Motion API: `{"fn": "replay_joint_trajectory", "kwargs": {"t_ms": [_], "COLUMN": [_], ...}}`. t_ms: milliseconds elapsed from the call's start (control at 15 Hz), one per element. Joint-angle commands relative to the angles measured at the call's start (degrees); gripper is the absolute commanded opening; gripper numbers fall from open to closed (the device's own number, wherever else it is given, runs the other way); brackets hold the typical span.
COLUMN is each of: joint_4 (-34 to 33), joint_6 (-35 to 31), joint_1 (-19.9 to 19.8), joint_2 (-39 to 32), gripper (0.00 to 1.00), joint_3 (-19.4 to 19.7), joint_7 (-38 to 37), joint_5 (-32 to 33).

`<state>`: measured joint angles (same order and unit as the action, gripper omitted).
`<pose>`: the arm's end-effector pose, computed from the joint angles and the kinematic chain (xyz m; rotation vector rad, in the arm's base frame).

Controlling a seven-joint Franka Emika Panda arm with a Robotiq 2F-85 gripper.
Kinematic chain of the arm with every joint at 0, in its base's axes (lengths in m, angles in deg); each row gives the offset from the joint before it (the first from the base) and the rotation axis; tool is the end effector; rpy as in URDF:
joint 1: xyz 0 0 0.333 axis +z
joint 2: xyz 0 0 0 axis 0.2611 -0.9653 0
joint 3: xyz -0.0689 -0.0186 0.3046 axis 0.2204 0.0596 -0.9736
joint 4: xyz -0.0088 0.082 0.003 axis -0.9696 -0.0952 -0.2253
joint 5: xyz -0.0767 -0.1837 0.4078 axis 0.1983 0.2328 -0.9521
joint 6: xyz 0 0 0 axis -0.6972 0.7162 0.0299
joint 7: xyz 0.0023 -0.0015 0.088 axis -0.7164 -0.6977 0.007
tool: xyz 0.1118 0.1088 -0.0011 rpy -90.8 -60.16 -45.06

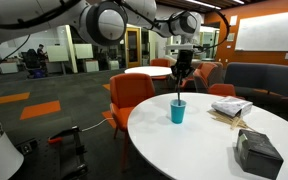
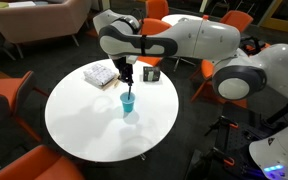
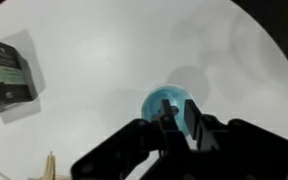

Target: Put the pen in the cup

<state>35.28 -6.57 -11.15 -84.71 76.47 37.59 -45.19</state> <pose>0.8086 0.0608 0.2089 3.0198 0.4003 -0.4908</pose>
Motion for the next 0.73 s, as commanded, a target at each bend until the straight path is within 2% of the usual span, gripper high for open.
{"fn": "replay_joint_trajectory", "kwargs": {"t_ms": [0,467,667], "joint_4": [0.9,1.0,0.6], "joint_6": [-1.0,0.4,0.8], "joint_1": [0.4,1.0,1.4], "joint_2": [0.7,1.7,2.6], "gripper": [0.44,1.00,1.00], "joint_3": [0.8,1.2,1.4], "joint_7": [-0.1,0.0,0.6], "joint_5": [0.9,1.2,1.5]}}
